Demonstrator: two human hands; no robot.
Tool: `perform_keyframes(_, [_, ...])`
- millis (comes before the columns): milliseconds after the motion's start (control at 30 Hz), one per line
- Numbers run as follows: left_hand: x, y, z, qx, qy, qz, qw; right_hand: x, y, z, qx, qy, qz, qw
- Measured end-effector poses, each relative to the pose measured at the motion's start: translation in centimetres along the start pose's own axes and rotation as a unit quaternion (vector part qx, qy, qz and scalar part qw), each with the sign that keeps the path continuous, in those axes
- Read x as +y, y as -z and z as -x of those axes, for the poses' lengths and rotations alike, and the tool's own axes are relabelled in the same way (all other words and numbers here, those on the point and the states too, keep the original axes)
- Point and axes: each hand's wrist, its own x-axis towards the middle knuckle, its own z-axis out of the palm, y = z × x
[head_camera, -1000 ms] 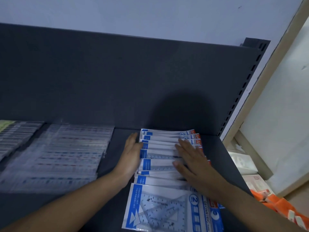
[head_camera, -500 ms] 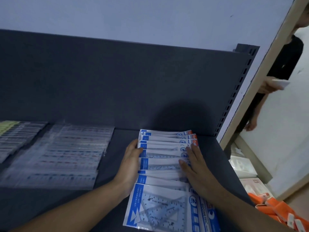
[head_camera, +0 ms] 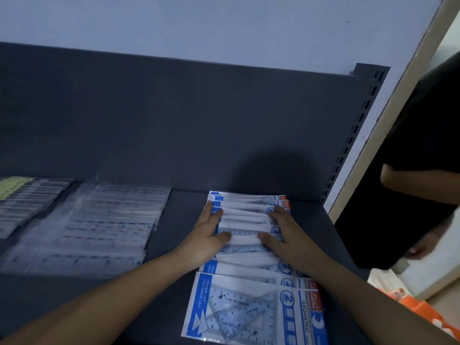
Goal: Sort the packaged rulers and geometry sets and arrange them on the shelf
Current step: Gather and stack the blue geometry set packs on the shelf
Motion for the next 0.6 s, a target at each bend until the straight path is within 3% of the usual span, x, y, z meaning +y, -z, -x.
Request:
perform_keyframes(100, [-0.3, 0.3, -0.1, 0.009, 0.005, -0.016, 1.000, 0.3, 0.4, -0.3, -0.004, -0.003, -0.019, 1.000])
perform_keyframes(233, [-1.1, 0.9, -0.5, 0.022, -0.039, -0.222, 0.974, 0.5, 0.7, -0.4, -0.019, -0.017, 0.068, 0.997])
perform_keyframes(367, [-0.9, 0.9, -0.8, -0.016, -0.015, -0.214, 0.977, 0.2, 0.4, -0.6, -0.002, -0.004, 0.149, 0.989])
perform_keyframes(600, [-1.1, 1.0, -0.8, -0.008, 0.002, -0.160, 0.987, 0.2, 0.6, -1.6, -0.061, 0.005, 0.197, 0.979])
